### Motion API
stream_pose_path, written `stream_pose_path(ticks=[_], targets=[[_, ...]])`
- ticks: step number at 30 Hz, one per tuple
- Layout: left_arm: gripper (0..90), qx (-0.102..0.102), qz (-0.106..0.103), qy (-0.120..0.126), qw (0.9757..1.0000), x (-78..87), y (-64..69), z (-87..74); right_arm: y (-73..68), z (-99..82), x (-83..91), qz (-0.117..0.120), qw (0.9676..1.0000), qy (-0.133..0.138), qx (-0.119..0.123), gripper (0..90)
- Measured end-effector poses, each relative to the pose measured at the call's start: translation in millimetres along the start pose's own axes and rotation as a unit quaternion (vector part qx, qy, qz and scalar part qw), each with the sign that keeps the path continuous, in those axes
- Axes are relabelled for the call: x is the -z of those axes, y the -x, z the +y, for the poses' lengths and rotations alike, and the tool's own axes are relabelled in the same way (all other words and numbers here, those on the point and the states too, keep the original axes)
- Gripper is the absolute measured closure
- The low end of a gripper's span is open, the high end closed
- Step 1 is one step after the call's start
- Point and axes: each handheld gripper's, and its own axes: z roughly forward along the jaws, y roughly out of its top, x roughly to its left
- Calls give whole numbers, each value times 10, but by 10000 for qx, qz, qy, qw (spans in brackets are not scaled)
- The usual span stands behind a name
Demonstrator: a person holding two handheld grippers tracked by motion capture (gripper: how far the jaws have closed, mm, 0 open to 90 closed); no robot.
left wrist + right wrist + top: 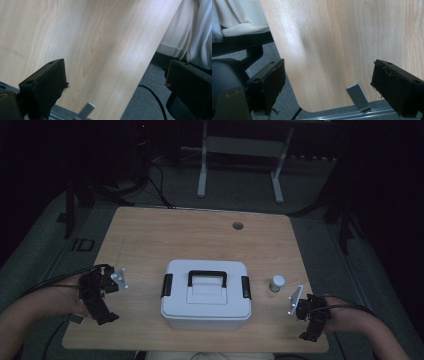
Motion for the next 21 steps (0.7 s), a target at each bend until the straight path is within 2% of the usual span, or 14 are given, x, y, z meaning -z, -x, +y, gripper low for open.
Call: stream_pose_path(ticks=[5,6,7,8,9,11,13,14,15,18,21], targets=[[32,-280,15,96,9996,129,-7,248,-11,8,2,15,10000,-46,47,118],[32,-280,15,96,9996,129,-7,248,-11,8,2,15,10000,-46,47,118],[32,-371,-14,133,9992,160,-19,352,-12,12,8,6,10000,-26,71,135],[33,-371,-14,133,9992,160,-19,352,-12,12,8,6,10000,-26,71,135],[45,-484,15,143,9987,179,-31,449,-9,16,9,-12,10000,-7,79,135],[45,-567,27,174,9982,193,-34,572,-8,20,13,-32,10000,-3,92,135],[45,-650,20,186,9977,199,-33,677,-3,25,22,-35,10000,22,81,135],[45,-650,20,186,9977,199,-33,677,-7,25,24,-51,9999,28,103,135],[45,-757,22,186,9970,209,-39,782,-7,25,25,-53,9999,32,102,135],[45,-822,-3,208,9964,214,-33,864,-8,22,21,-36,9999,45,102,135],[46,-991,13,200,9949,240,-35,1037,-7,18,15,-30,9999,57,97,135]])
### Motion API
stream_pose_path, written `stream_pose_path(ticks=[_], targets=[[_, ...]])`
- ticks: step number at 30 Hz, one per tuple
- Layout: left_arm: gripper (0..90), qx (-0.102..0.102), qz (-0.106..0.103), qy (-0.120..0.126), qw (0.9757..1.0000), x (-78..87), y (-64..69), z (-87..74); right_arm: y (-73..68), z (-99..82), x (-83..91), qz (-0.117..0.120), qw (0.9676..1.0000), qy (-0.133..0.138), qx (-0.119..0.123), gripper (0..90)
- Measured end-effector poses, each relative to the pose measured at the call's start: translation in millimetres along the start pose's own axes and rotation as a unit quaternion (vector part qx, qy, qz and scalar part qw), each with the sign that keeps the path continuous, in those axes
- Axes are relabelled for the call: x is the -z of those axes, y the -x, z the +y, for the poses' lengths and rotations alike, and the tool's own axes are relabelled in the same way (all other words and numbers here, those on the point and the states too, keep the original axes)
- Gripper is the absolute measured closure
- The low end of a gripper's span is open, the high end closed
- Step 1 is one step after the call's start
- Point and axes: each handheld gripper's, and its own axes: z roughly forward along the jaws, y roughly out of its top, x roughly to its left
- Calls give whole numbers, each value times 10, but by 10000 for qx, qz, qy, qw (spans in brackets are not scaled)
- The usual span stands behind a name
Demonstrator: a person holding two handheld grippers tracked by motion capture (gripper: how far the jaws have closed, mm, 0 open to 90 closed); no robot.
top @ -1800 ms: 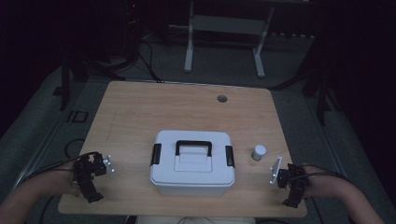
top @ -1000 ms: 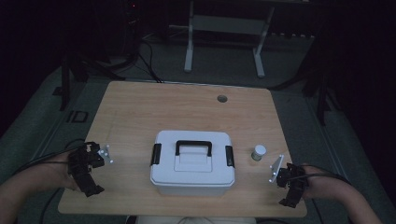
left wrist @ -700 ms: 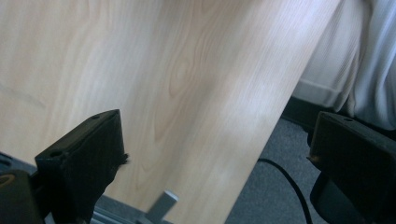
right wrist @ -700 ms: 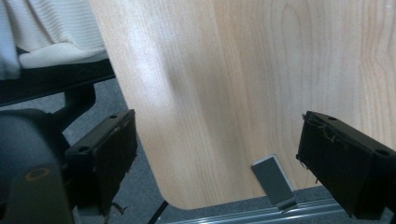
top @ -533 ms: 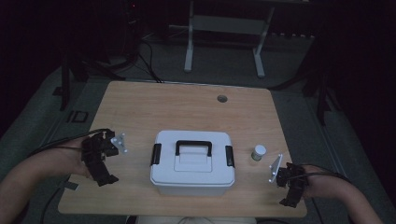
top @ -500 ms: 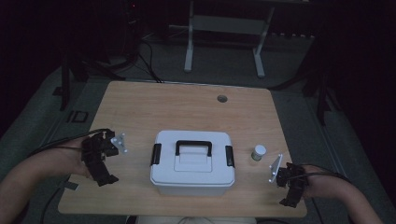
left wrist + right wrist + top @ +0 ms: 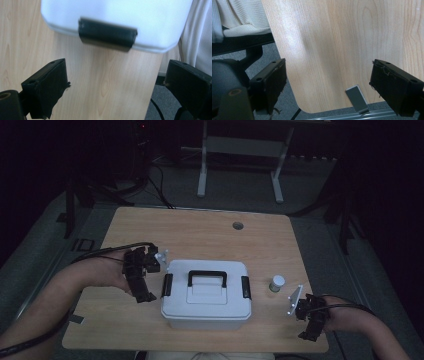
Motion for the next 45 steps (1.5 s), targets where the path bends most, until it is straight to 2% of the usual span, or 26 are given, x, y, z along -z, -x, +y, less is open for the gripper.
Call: stream_pose_path(ticks=[1,4,5,6,9,11,15,19,20,22,26,29,32,34,38,40,42,44,45], targets=[[46,0,0,0,10000,0,0,0,0,0,0,0,10000,0,0,135],[46,-131,-11,41,9999,23,-36,168,2,6,-1,-22,10000,11,14,135],[46,-131,-11,41,9999,23,-36,168,2,6,-1,-22,10000,11,14,135],[46,-210,-5,53,9998,26,-51,266,2,14,-3,-39,10000,5,33,135],[46,-285,-3,52,9996,20,-59,339,2,20,0,-35,10000,32,38,135],[46,-366,-32,75,9993,13,-87,459,0,27,3,-29,10000,55,59,135],[46,-381,-56,114,9992,4,-110,548,3,34,-2,-55,10000,42,64,139],[46,-486,-129,142,9986,-11,-128,673,6,46,2,-60,9999,70,105,140],[46,-538,-128,157,9983,-21,-132,752,9,50,6,-51,9999,95,110,139],[46,-570,-161,175,9981,-20,-136,779,12,53,9,-54,9999,104,97,140],[57,-756,-190,200,9968,-43,-138,975,10,66,12,39,9999,125,75,150],[58,-776,-222,158,9966,-64,-142,1040,19,71,5,44,9999,110,73,150],[141,-839,-382,58,9957,-119,-148,1164,33,70,-12,-38,10000,41,56,155],[142,-865,-453,85,9952,-144,-155,1217,36,64,-27,-29,10000,9,75,156],[150,-893,-393,-8,9952,-208,-174,1309,21,57,-41,50,9999,12,112,180],[203,-941,-329,-65,9950,-236,-185,1343,18,58,-42,76,9999,36,126,204],[214,-905,-351,-132,9952,-265,-199,1375,18,59,-43,86,9998,75,165,207],[328,-903,-442,-151,9948,-286,-204,1406,19,60,-42,104,9998,91,161,216],[335,-901,-474,-180,9946,-297,-207,1426,22,59,-44,86,9997,103,189,216]])
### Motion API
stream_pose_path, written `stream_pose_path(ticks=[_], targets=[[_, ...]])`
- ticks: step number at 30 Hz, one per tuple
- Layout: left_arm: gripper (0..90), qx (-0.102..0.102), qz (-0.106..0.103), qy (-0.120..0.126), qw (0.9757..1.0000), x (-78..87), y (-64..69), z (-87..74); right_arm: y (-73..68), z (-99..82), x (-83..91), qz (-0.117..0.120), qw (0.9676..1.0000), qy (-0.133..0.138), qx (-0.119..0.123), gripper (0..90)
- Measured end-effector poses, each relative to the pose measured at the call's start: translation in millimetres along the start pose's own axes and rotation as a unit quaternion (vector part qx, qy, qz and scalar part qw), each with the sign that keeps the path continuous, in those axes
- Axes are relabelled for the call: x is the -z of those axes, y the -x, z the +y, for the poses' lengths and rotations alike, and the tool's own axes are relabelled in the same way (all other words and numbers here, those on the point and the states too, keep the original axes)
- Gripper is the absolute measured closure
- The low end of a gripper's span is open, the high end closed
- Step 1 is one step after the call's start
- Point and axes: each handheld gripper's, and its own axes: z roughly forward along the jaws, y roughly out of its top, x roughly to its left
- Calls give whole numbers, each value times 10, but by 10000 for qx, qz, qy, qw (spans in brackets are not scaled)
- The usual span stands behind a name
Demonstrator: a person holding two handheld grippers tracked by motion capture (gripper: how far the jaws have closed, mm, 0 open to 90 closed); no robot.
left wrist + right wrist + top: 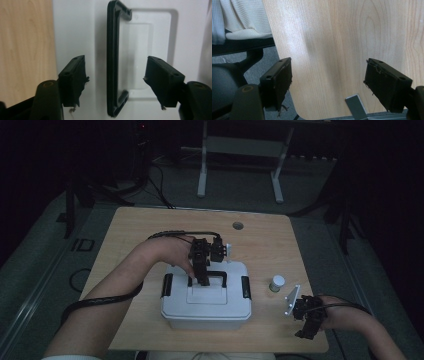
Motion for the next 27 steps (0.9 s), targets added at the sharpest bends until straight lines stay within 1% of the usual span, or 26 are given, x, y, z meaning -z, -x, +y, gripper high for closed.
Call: stream_pose_path(ticks=[1,2,4,5,6,7,9,11,12,13,14,15,16,17,18,20,21,22,23,26,27], targets=[[375,-75,40,-17,10000,-4,-5,15,3,-3,1,-4,10000,15,-7,219],[438,-40,4,-13,10000,-8,-6,25,6,-6,2,-11,10000,25,-4,219],[494,-68,-27,-24,10000,-11,-19,39,6,-13,4,-37,10000,22,-16,219],[541,-55,-56,-67,9999,-25,-26,64,7,-17,5,-34,10000,24,-17,220],[565,-55,-56,-67,9999,-25,-26,64,7,-17,5,-34,10000,24,-17,220],[567,-42,-90,-144,9998,-42,-35,85,6,-24,5,-35,10000,21,-22,227],[592,-7,-64,-257,9996,-70,-46,102,4,-28,3,-37,10000,27,-10,228],[654,-30,-101,-333,9994,-92,-47,108,0,-30,2,-28,10000,37,6,236],[671,-30,-101,-333,9994,-92,-47,108,-4,-31,1,-34,10000,31,6,236],[703,26,-179,-387,9991,-119,-54,112,-4,-32,-2,-29,10000,30,4,236],[716,-15,-180,-423,9989,-136,-45,113,-5,-32,-2,-25,10000,24,-6,236],[749,-29,-170,-451,9988,-146,-47,116,-5,-33,-3,-29,10000,18,-4,236],[759,-29,-170,-451,9988,-146,-47,116,-5,-33,-3,-29,10000,18,-4,236],[760,-97,-87,-518,9986,-164,-38,117,-5,-34,-2,-25,10000,19,15,236],[784,-97,-87,-518,9986,-164,-38,117,-5,-34,-2,-25,10000,19,15,236],[792,-105,-66,-530,9985,-171,-31,116,-9,-36,6,6,10000,29,12,235],[792,-71,-67,-550,9984,-169,-33,116,-12,-35,10,8,10000,23,26,235],[802,-93,-140,-472,9987,-157,-22,109,-12,-32,18,-13,10000,6,2,235],[807,-44,-207,-456,9987,-154,-16,106,-12,-30,22,-25,10000,19,-4,235],[822,-93,-205,-422,9989,-141,0,103,-11,-25,25,-44,10000,-4,-8,235],[822,-42,-303,-439,9986,-136,12,99,-12,-22,26,-42,10000,-13,-3,235]])
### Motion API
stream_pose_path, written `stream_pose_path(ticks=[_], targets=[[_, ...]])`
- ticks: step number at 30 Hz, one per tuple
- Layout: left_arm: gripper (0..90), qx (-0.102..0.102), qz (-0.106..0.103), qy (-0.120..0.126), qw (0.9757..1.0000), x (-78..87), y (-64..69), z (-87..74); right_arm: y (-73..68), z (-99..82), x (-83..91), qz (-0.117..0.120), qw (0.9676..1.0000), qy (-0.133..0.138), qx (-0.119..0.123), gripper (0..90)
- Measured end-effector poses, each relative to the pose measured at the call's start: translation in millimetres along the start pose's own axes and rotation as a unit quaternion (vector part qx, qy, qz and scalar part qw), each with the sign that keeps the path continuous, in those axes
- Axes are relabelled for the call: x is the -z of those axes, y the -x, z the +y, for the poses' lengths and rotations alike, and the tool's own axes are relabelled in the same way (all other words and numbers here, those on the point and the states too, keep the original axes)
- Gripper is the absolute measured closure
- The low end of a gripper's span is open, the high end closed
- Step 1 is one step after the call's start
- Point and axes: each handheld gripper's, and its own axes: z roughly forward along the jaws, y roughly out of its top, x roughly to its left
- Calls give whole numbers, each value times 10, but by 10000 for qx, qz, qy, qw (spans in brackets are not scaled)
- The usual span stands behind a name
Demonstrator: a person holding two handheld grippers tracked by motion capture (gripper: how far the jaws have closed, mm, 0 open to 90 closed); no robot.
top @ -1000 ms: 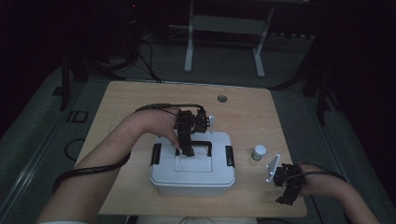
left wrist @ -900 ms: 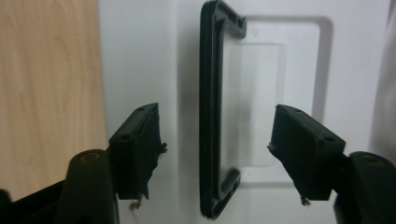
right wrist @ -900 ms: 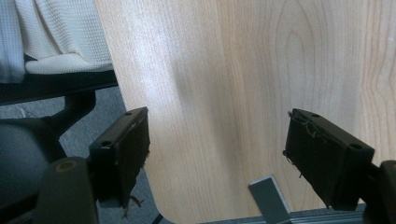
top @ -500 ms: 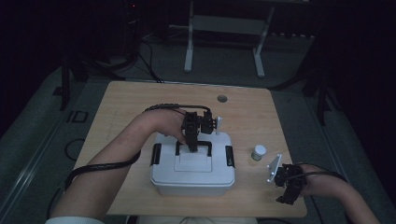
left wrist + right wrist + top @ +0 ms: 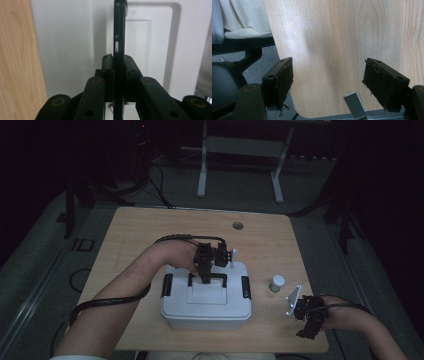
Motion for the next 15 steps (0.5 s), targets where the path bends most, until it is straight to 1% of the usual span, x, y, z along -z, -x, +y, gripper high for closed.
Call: stream_pose_path(ticks=[1,3,4,7,9,10,11,12,13,14,15], targets=[[831,-56,41,34,10000,14,26,-5,-1,11,4,-1,10000,-3,-2,235],[834,-59,46,16,10000,20,33,-9,-2,18,9,-10,10000,0,20,235],[834,-95,102,34,9999,23,44,-13,-6,33,24,1,10000,19,20,235],[836,-63,82,99,9999,60,44,-40,-15,49,33,5,10000,4,50,235],[836,-90,99,79,9999,74,48,-46,-17,50,35,4,10000,-7,51,235],[837,-86,113,132,9998,112,43,-64,-16,46,41,0,10000,-13,41,234],[837,-86,113,132,9998,112,43,-64,-16,46,41,0,10000,-13,41,234],[837,-69,103,160,9998,163,48,-83,-9,42,52,-6,10000,-12,19,234],[837,-69,103,160,9998,163,48,-83,-9,42,52,-6,10000,-12,19,234],[837,-106,140,183,9997,215,54,-95,-7,43,66,-38,10000,7,13,233],[837,-79,136,181,9997,234,63,-101,-8,45,74,-35,10000,11,2,233]])
